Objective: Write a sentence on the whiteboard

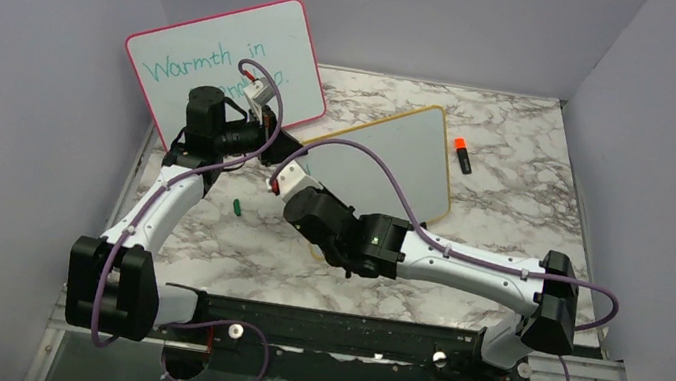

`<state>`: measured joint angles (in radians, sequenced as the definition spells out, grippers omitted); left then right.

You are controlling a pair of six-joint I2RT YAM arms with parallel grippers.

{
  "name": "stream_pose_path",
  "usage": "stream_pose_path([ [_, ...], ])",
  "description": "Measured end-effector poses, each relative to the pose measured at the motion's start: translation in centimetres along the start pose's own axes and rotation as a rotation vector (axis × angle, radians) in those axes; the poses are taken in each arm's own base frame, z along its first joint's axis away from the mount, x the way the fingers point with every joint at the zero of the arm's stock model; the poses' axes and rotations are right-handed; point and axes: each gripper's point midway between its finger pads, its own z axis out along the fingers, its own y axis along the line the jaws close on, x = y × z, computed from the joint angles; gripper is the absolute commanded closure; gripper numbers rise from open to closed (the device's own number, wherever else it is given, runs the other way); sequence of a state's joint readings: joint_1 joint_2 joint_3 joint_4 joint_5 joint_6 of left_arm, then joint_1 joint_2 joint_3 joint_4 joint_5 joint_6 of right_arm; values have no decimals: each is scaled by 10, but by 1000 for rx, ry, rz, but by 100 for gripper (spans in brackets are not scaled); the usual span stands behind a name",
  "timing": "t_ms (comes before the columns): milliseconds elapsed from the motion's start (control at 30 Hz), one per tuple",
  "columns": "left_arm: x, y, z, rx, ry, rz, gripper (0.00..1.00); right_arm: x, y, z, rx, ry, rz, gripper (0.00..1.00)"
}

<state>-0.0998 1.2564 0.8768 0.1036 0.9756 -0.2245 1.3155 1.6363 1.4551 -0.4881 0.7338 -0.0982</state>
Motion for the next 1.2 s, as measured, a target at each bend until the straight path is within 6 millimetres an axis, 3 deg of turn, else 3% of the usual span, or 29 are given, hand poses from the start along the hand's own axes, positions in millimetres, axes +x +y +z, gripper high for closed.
stream_pose_path([
  [333,0,0,0,0,0,1,100,4,2,-1,-14,15,1,100],
  [700,0,-1,0,2,3,0,100,-25,-16,-13,9,-94,52,100],
  [1200,-1,-2,1,4,6,1,100,-32,-17,-8,31,-119,45,100],
])
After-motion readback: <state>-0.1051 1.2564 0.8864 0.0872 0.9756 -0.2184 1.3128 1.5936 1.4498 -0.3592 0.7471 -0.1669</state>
